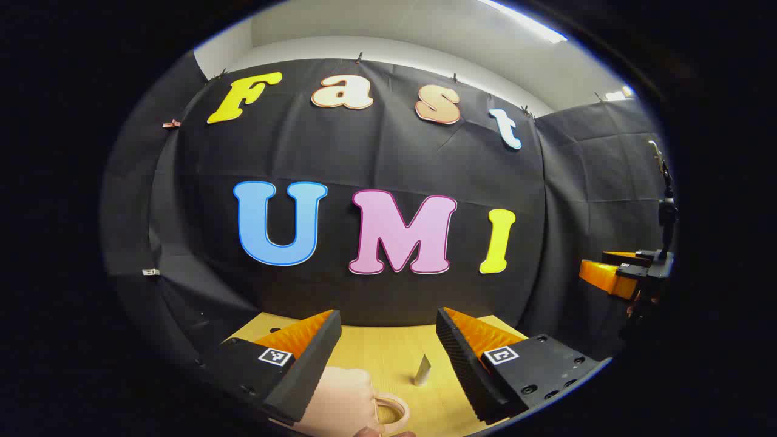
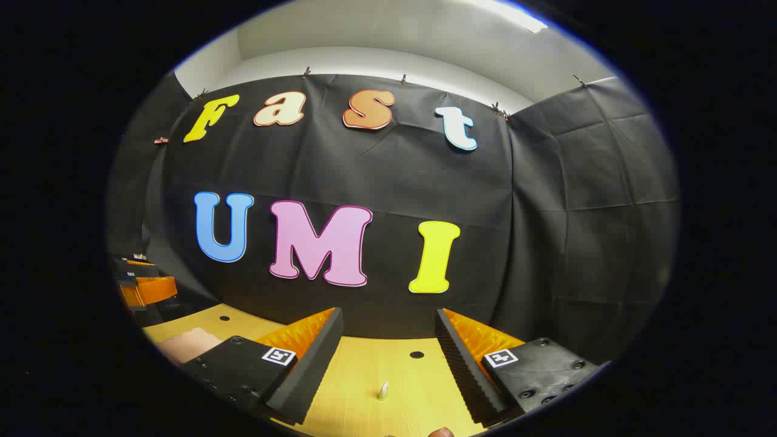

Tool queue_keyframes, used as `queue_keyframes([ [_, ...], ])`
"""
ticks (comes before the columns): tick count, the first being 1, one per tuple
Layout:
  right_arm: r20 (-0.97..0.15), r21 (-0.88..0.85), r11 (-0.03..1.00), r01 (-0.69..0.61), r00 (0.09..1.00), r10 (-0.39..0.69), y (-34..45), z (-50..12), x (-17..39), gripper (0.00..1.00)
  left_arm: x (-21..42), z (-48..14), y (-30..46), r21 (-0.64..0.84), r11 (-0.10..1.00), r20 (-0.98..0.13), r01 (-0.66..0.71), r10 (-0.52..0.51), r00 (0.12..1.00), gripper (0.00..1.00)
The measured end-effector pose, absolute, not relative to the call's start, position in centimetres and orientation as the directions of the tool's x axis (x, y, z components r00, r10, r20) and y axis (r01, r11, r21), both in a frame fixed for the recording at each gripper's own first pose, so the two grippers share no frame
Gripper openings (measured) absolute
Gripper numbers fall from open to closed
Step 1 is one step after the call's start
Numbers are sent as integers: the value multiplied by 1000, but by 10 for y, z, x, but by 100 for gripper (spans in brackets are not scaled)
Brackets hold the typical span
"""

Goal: First open the suitcase, pack the skin care products into it, and then close the suitcase.

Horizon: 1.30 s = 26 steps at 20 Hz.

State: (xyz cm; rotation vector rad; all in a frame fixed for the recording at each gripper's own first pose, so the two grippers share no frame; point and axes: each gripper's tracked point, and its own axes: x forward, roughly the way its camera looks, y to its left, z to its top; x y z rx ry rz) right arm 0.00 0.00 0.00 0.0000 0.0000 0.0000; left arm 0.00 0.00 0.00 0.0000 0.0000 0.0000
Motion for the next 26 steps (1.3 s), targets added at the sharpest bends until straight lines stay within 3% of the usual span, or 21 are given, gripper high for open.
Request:
queue_keyframes([
  [10,20,-18,1000,-12,1000,13,7,4,2,96,0,10,-2,35,999,31,10,-11,999,99],
  [17,18,-29,1000,-11,1000,12,13,2,4,96,-1,-10,-9,8,999,-39,53,-52,998,99],
  [20,3,71,997,-34,999,34,16,4,2,96,7,-50,-15,-78,994,-163,70,-82,983,99],
  [23,30,95,993,-67,997,65,13,9,1,95,16,-111,-21,-214,976,-384,32,-115,916,99],
  [26,12,60,994,-86,996,85,-10,-3,2,96,28,-166,-31,-159,987,-544,20,-105,832,96],
])
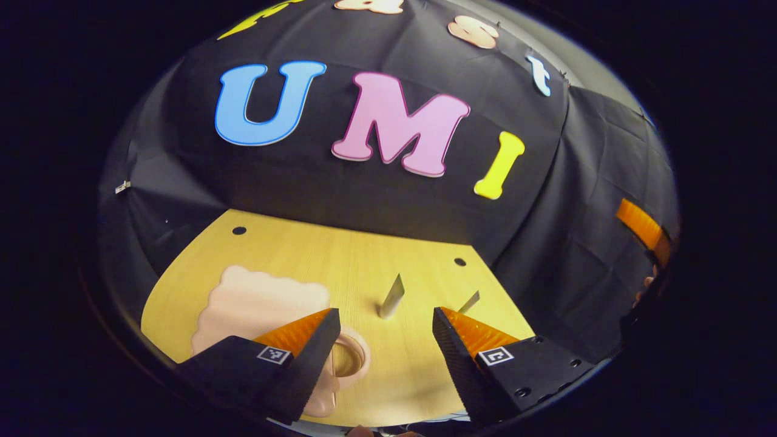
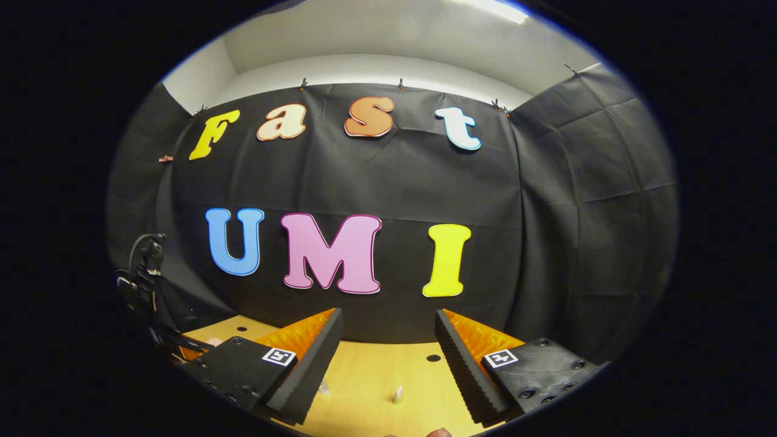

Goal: First open the suitcase, pack the skin care products into it, and then close the suitcase.

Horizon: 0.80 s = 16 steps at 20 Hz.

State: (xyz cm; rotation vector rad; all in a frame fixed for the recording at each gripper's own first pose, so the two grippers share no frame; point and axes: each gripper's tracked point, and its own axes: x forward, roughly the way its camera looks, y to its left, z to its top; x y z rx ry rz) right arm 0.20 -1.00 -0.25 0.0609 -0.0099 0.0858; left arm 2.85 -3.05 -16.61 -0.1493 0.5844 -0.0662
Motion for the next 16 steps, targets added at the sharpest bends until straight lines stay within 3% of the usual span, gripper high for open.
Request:
queue_keyframes([
  [4,-54,100,992,-81,995,86,-43,-42,13,96,42,-243,-53,-93,994,-722,50,-102,684,96],
  [10,-159,163,987,-11,987,37,-112,-95,25,97,63,-342,-53,-106,984,-898,-140,-34,438,97],
  [13,-200,187,982,16,980,22,-138,-111,30,96,68,-363,-39,-57,975,-921,-215,32,389,97],
  [16,-225,217,976,19,974,31,-150,-124,38,97,73,-381,-41,-15,975,-931,-223,68,359,90],
])
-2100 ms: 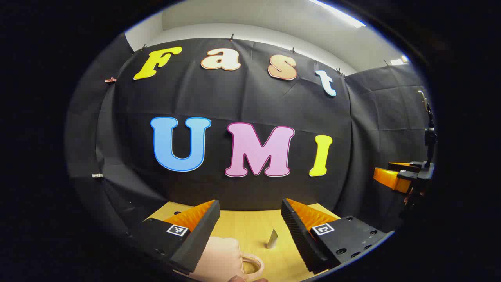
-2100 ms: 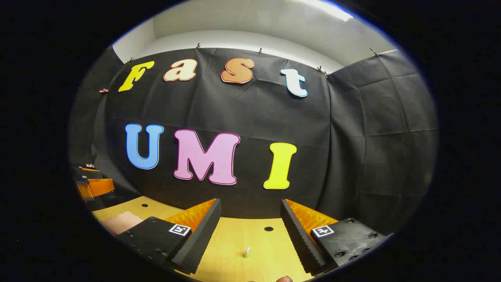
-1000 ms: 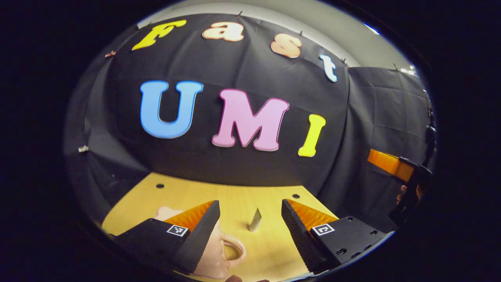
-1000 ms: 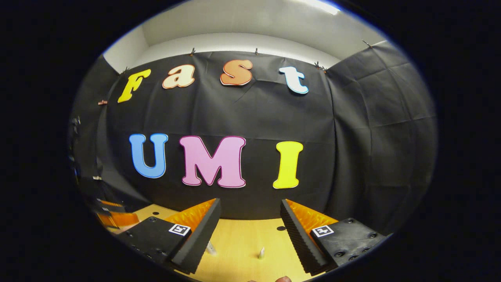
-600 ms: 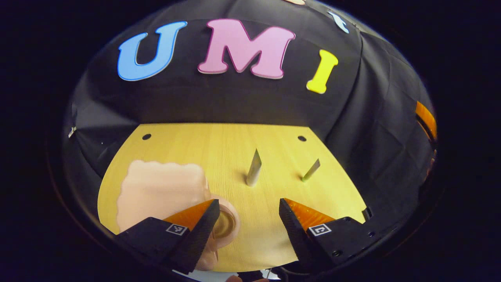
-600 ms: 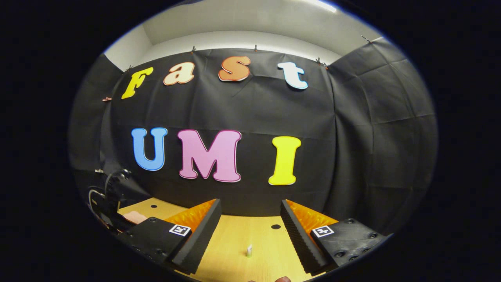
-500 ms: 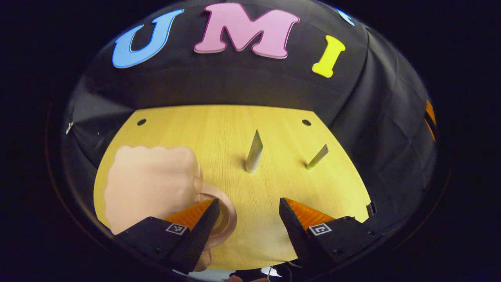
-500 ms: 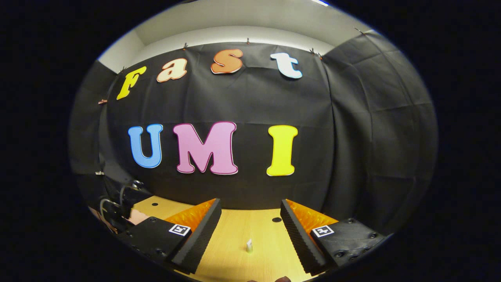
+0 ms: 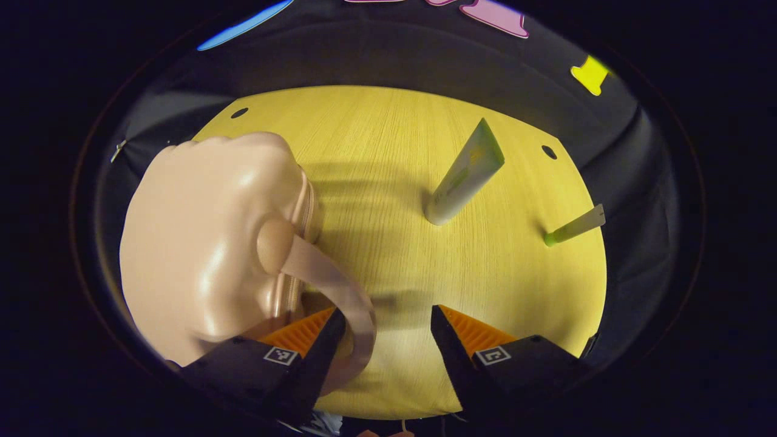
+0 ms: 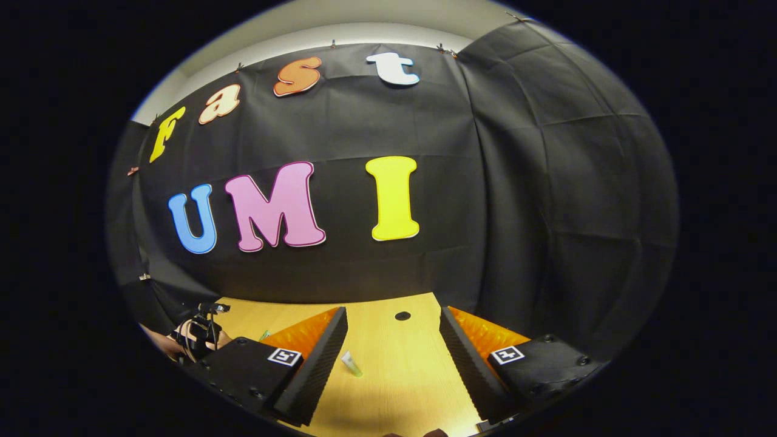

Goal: First open the suitcase, pack the skin care products into it, and then close the suitcase.

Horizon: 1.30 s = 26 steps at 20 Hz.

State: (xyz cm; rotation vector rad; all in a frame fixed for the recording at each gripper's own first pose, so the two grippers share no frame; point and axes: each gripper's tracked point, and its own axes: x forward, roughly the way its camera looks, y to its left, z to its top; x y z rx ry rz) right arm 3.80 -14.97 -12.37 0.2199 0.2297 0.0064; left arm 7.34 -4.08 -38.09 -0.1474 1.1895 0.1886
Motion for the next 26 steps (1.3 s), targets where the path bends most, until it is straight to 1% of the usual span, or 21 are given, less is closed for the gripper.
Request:
queue_keyframes([
  [1,-233,224,974,13,972,41,-150,-127,41,96,71,-388,-38,14,977,-940,-213,86,331,92],
  [3,-238,232,973,2,970,54,-152,-131,47,96,67,-396,-40,15,982,-958,-189,68,278,88],
  [4,-239,234,972,-6,969,63,-151,-133,50,96,62,-398,-35,50,984,-965,-174,92,244,78],
  [6,-248,238,971,-25,965,86,-147,-138,56,96,64,-389,-32,48,992,-970,-115,74,233,20],
  [7,-250,239,970,-39,963,100,-143,-140,58,96,64,-383,-32,44,994,-968,-101,68,240,23],
  [8,-251,237,970,-51,961,111,-138,-140,61,96,62,-375,-33,39,995,-968,-91,60,244,18],
  [9,-254,233,970,-63,959,123,-133,-139,64,96,64,-362,-37,11,996,-965,-90,34,260,18],
  [10,-254,231,970,-75,958,134,-127,-138,67,96,66,-345,-41,-37,996,-962,-86,-12,274,17],
  [12,-236,226,969,-100,959,154,-111,-128,74,96,72,-302,-37,-92,994,-945,-54,-70,320,16],
  [15,-205,208,970,-127,964,171,-77,-114,84,96,76,-231,-2,-72,997,-915,1,-67,399,16],
  [18,-158,208,967,-151,970,185,-34,-93,89,97,66,-167,63,-95,995,-882,-30,-70,466,16],
  [20,-147,196,969,-151,972,182,-8,-86,93,96,61,-138,124,-77,995,-855,-68,-30,517,16],
  [22,-138,203,966,-158,972,188,20,-77,95,97,58,-126,204,6,993,-827,-121,73,558,16],
  [25,-133,209,964,-166,972,196,59,-69,94,97,40,-133,346,186,955,-788,-230,285,545,16],
  [26,-137,205,964,-167,971,197,70,-68,93,96,37,-139,380,212,943,-781,-255,321,535,14],
])
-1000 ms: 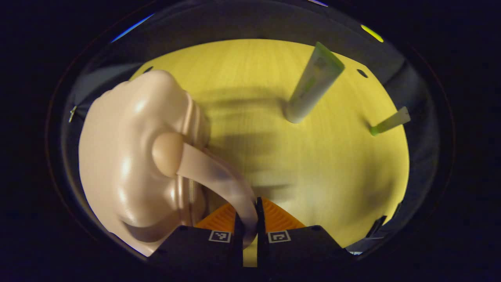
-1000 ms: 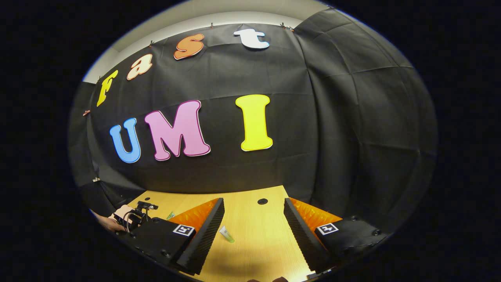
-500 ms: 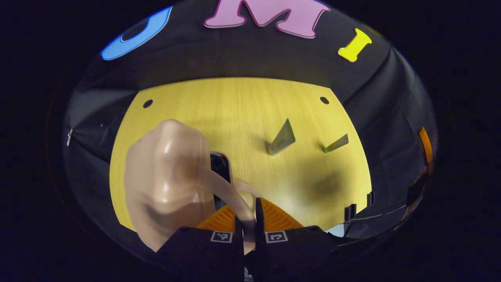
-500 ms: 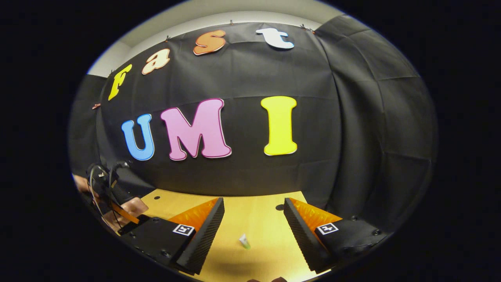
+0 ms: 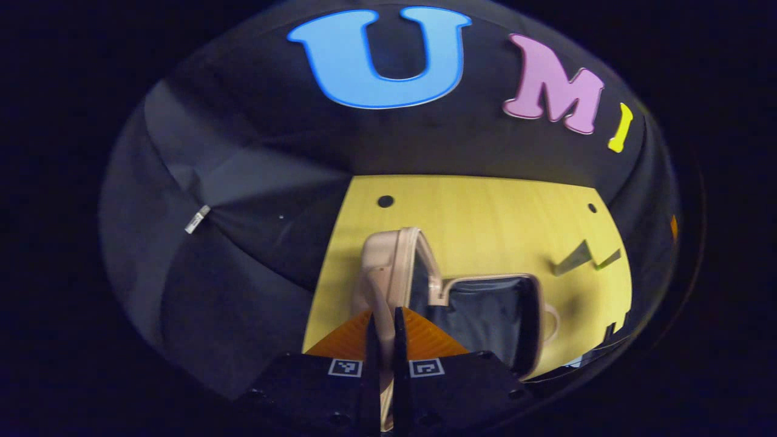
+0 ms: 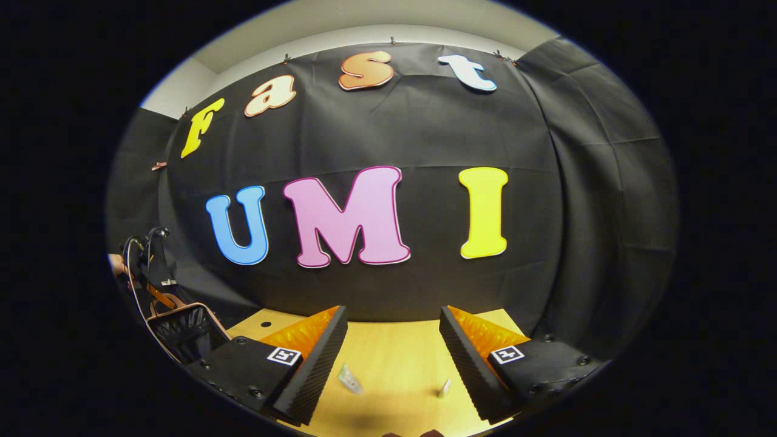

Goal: First open the suitcase, pack the skin care products into it, and then close the suitcase.

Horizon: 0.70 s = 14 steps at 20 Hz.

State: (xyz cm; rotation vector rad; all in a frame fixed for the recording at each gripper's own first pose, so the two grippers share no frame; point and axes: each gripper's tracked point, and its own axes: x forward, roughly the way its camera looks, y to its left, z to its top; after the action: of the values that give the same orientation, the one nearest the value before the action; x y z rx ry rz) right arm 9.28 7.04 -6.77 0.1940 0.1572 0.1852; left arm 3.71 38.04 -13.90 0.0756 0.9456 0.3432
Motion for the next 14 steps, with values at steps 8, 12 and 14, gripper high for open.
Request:
queue_keyframes([
  [8,-240,191,978,-80,963,125,119,-77,82,97,14,-288,538,188,908,-862,-374,335,380,12],
  [12,-295,192,981,-21,952,78,119,-81,77,97,10,-351,556,149,907,-900,-394,289,325,12],
  [14,-309,194,981,13,950,49,114,-82,74,96,7,-372,554,128,906,-912,-403,267,311,13],
])
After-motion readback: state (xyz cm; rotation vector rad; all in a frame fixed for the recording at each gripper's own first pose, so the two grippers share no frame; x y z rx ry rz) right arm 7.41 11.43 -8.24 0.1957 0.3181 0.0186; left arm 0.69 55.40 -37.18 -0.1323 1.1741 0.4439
